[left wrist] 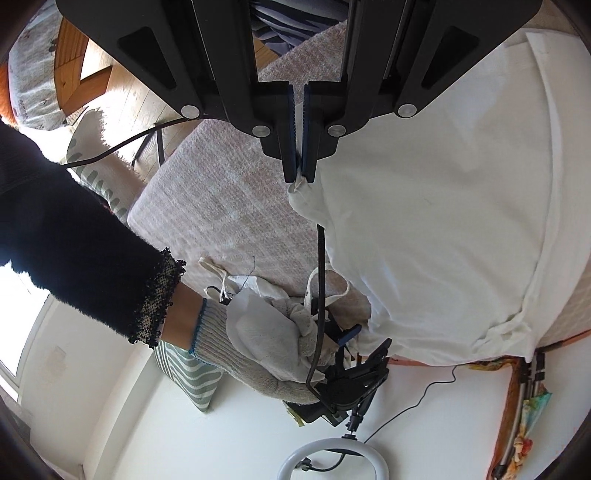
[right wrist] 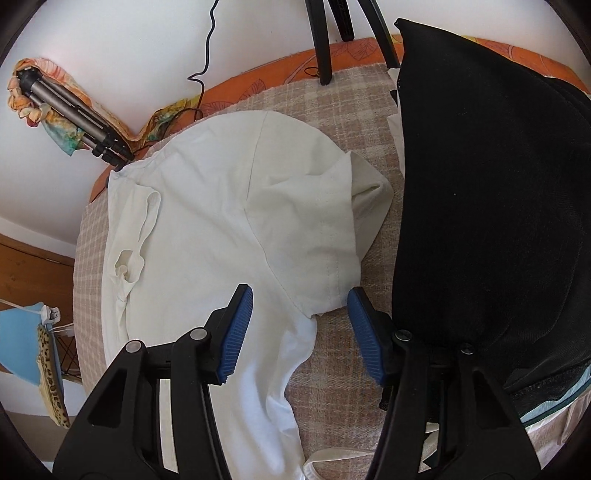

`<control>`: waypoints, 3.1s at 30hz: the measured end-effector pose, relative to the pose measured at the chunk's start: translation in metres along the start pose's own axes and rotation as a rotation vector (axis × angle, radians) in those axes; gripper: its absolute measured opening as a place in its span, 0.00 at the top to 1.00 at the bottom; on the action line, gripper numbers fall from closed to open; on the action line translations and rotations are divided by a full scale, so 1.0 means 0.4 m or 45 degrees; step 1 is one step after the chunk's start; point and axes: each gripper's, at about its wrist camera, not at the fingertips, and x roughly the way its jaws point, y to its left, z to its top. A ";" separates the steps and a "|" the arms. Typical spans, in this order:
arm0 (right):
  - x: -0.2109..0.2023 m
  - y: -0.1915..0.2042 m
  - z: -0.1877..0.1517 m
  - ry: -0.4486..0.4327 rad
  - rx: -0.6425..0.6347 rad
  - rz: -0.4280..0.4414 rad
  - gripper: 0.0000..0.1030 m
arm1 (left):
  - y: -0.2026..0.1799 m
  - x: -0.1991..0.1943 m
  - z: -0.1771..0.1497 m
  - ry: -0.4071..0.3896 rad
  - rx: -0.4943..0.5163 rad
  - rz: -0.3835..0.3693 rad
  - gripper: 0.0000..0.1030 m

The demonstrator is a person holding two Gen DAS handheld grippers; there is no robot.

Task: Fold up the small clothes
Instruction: 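Close the right tool on the other side edge near the sleeve, then fold the held side over onto the first fold and open the right tool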

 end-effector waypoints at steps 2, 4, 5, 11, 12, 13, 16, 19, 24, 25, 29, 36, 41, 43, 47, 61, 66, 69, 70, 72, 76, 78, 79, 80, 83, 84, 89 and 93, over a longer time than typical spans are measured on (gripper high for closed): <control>0.002 -0.002 0.001 -0.002 0.024 -0.015 0.46 | -0.001 -0.006 -0.004 -0.005 -0.006 -0.005 0.99; -0.005 -0.007 -0.009 0.000 0.083 -0.023 0.47 | 0.005 -0.014 -0.007 -0.014 -0.010 0.002 0.99; -0.010 -0.009 -0.019 0.006 0.112 -0.009 0.47 | 0.009 -0.017 -0.008 -0.016 -0.013 0.001 0.99; -0.006 -0.010 -0.041 0.011 0.146 0.007 0.47 | 0.023 -0.034 -0.006 -0.044 -0.031 -0.002 0.99; 0.002 -0.020 -0.037 0.012 0.179 0.020 0.49 | 0.024 -0.036 -0.008 -0.045 -0.029 -0.002 0.99; 0.009 -0.028 -0.033 0.008 0.206 0.050 0.55 | 0.024 -0.038 -0.009 -0.047 -0.031 -0.003 0.99; 0.021 -0.029 -0.019 -0.010 0.197 0.065 0.85 | 0.029 -0.047 -0.011 -0.056 -0.038 -0.001 0.99; 0.003 -0.013 -0.015 -0.060 0.171 0.049 0.90 | 0.039 -0.058 -0.015 -0.066 -0.053 0.001 0.99; -0.063 0.109 -0.011 -0.163 -0.050 -0.058 0.91 | 0.051 -0.070 -0.028 -0.070 -0.083 -0.008 0.99; -0.073 0.145 -0.013 -0.177 -0.112 -0.085 0.91 | 0.054 -0.075 -0.032 -0.070 -0.084 -0.009 0.99; -0.072 0.288 -0.026 -0.196 -0.331 -0.186 0.91 | 0.069 -0.097 -0.053 -0.068 -0.108 0.003 0.99; 0.016 0.474 -0.051 -0.164 -0.561 -0.280 0.91 | 0.122 -0.137 -0.070 -0.090 -0.174 0.065 0.99; 0.106 0.547 -0.068 -0.104 -0.662 -0.335 0.91 | 0.171 -0.135 -0.092 -0.045 -0.220 0.105 0.99; 0.139 0.551 -0.073 -0.069 -0.670 -0.343 0.91 | 0.183 -0.128 -0.098 -0.012 -0.231 0.114 0.99; 0.156 0.531 -0.075 0.002 -0.652 -0.271 0.81 | 0.199 -0.139 -0.104 0.032 -0.246 0.150 0.88; -0.060 0.199 0.033 -0.225 -0.207 0.032 0.51 | 0.358 -0.306 -0.066 -0.163 -0.303 0.403 0.82; 0.023 0.146 0.058 -0.174 -0.112 0.121 0.50 | 0.410 -0.303 -0.078 -0.147 -0.341 0.475 0.82; 0.073 0.149 0.057 -0.157 -0.119 0.129 0.50 | 0.417 -0.298 -0.085 -0.139 -0.353 0.479 0.82; 0.086 0.146 0.056 -0.152 -0.115 0.154 0.50 | 0.417 -0.296 -0.085 -0.137 -0.352 0.480 0.82; 0.099 0.137 0.055 -0.134 -0.107 0.220 0.50 | 0.414 -0.295 -0.087 -0.133 -0.349 0.484 0.82; 0.070 0.145 0.057 -0.142 -0.120 0.291 0.93 | 0.422 -0.292 -0.083 -0.139 -0.360 0.485 0.82; 0.037 0.157 0.069 -0.173 -0.135 0.292 0.95 | 0.429 -0.292 -0.080 -0.147 -0.368 0.480 0.82; 0.021 0.165 0.077 -0.184 -0.134 0.300 0.95 | 0.433 -0.293 -0.078 -0.152 -0.372 0.478 0.82; 0.005 0.175 0.087 -0.195 -0.135 0.304 0.95 | 0.438 -0.294 -0.077 -0.159 -0.376 0.476 0.82; -0.026 0.221 0.121 -0.211 -0.138 0.311 0.95 | 0.449 -0.298 -0.072 -0.175 -0.388 0.466 0.82; -0.029 0.241 0.131 -0.209 -0.145 0.308 0.95 | 0.452 -0.300 -0.071 -0.181 -0.389 0.466 0.82; 0.008 0.360 0.175 -0.169 -0.227 0.234 0.95 | 0.459 -0.309 -0.072 -0.195 -0.399 0.474 0.82; 0.101 0.433 0.207 -0.115 -0.224 0.231 0.94 | 0.469 -0.311 -0.078 -0.193 -0.420 0.478 0.82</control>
